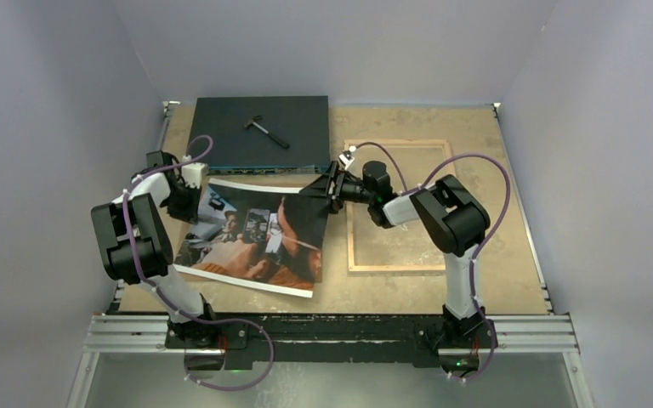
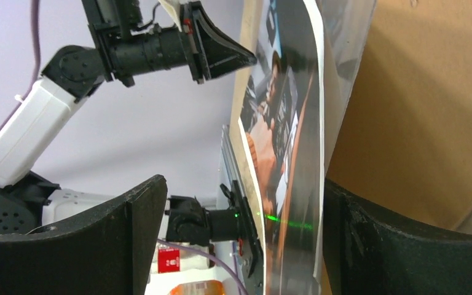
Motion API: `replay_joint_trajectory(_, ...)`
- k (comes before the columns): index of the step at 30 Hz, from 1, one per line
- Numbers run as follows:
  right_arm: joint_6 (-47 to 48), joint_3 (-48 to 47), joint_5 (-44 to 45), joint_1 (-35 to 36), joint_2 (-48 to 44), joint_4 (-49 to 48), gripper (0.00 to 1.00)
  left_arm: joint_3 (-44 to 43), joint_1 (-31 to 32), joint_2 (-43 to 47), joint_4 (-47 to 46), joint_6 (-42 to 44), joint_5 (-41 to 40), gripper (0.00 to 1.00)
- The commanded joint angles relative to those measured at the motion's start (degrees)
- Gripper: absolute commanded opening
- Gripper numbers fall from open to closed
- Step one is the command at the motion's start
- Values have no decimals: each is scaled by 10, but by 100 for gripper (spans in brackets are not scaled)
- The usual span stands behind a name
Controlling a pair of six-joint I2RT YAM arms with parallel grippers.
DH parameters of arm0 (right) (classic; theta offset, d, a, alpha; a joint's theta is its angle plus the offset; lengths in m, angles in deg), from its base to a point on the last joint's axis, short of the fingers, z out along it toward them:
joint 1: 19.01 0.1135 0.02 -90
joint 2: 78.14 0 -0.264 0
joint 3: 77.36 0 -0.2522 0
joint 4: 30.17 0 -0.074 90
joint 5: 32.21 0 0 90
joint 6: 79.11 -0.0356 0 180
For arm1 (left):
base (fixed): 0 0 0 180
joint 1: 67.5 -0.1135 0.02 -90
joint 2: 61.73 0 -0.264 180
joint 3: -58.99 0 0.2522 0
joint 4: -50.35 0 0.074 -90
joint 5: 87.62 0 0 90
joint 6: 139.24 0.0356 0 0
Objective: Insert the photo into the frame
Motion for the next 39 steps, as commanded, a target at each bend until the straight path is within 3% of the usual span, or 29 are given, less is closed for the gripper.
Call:
replay_joint_trajectory(1,-22,-53,-14,1,12,-68,89,26,7,-25,-26,10,-3,10)
replay_joint_trajectory(8,-57,-116,-17,1,75,-105,99,54,34,-20,-55,16,-37,9)
replay_joint_trajectory(14,-84,-114,-3,1,70,-156,90,58,39,-18,-61,20,-46,8)
replay_joint_trajectory(20,-92,-126,-31,-13,55,-179,92,56,39,-23,-63,21,-51,8)
replay_joint_trajectory(22,-93,-135,-33,-19,62,-173,88,55,40,-23,-64,21,-54,8)
replay_joint_trajectory(27,-130,-146,-26,-20,87,-203,60,50,39,-10,-60,21,-53,7)
replay_joint_trajectory(32,-136,-135,-39,-22,88,-206,52,35,39,-9,-54,21,-57,7)
replay_joint_trajectory(35,-121,-137,-42,-22,81,-179,41,23,39,-5,-48,15,-48,7)
replay_joint_trajectory(37,-109,-141,-39,-22,81,-159,41,3,39,-2,-28,11,-31,7)
replay_joint_trajectory(39,-91,-151,-39,-23,81,-128,53,-21,38,4,-9,10,-15,7)
